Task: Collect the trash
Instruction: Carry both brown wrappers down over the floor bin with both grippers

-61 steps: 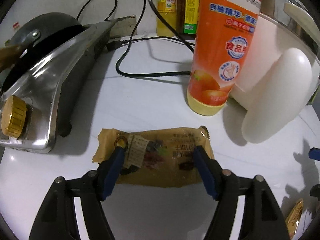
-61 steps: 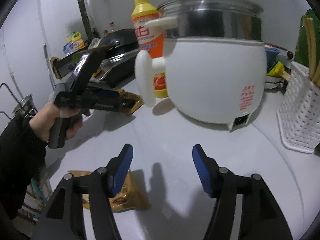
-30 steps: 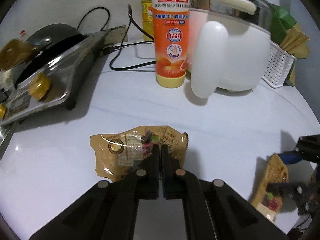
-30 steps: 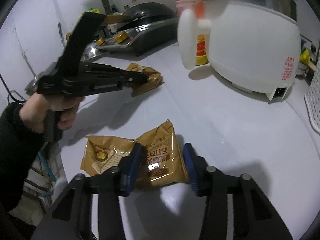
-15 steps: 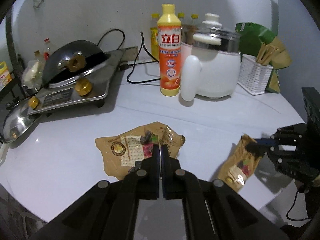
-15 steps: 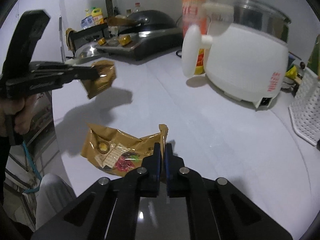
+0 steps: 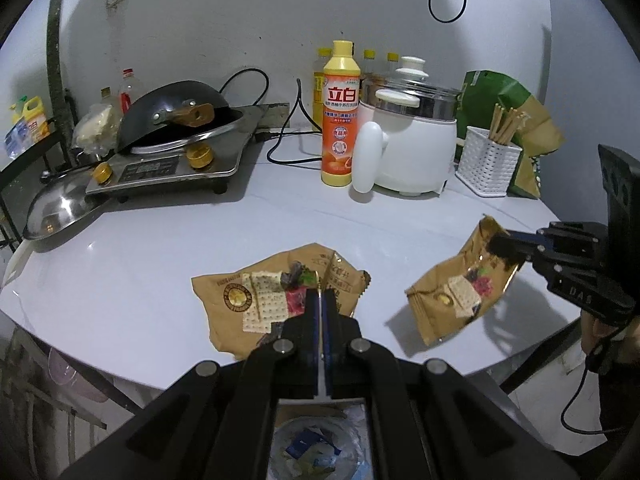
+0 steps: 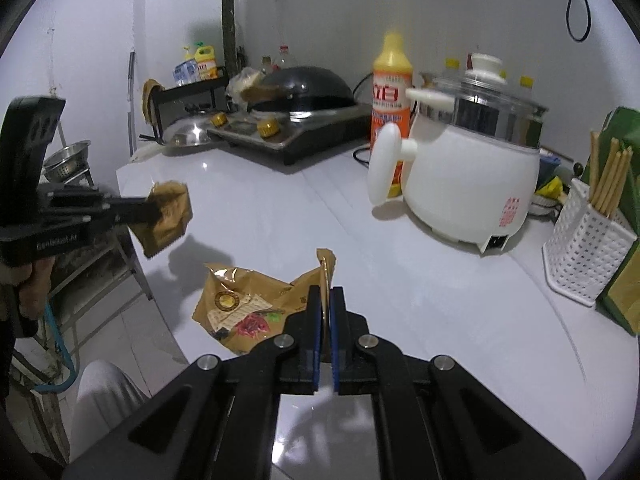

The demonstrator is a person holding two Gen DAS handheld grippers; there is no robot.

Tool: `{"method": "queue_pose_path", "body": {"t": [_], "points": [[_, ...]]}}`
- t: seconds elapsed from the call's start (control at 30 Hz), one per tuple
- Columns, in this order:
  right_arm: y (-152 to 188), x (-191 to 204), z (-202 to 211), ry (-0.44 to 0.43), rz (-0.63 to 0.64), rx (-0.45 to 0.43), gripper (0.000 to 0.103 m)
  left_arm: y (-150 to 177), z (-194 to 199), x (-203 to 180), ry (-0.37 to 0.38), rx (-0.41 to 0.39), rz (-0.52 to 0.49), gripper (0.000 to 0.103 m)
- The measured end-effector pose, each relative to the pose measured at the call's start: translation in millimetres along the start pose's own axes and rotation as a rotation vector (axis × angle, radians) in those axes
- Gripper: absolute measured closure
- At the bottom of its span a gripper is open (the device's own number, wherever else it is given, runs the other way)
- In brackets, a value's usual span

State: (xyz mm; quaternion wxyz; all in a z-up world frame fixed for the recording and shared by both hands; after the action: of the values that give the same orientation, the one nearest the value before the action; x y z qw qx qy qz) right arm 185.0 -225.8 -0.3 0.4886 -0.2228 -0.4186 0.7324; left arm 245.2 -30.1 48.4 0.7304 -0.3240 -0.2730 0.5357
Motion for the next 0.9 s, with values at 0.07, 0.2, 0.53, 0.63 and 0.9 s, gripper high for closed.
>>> {"method": "queue_pose_path", "body": {"t": [0.07,0.2,0.53,0.63,0.9], "points": [[-1.9,5.8,9.2,0.002,0.01,-0.018,0.1,2.4,6.9,-0.9,-0.001,-0.008,0.003,0.102],[-5.1,16.5,22.9,0.001,0.028,-0.047,0.1,8.4,20.5,-2.8,0.001,-0.024,0.013,0.102],[-8.3,43.9,50.4,-0.003,0.075,-0.086,0.1,29.3,50.2,-1.3,-0.003,-0.054,0.042,0.102],[-6.3,56.0,55.4,-0.01,0.091,-0.087,0.1,39.8,59.6,1.6,-0.006,-0.06,0.054,0.102],[3.4,88.2,57.1,-0.029,0.134,-0.072,0.1,73.6,77.4,11.7,-0.021,-0.058,0.097,0.102]]}}
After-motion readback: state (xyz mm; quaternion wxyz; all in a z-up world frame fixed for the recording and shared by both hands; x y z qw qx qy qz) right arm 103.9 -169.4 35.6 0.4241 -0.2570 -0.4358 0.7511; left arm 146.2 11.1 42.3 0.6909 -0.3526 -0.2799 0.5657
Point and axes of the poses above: each gripper's, at about its wrist camera, not at the fingertips, and z roughly against the way its jaws point, x to its left, y to its underside, the point moved 1 cm from there along -z, roughly the way its jaws point, and after that the axes turned 6 degrees about -y, right-handed, at the moved point
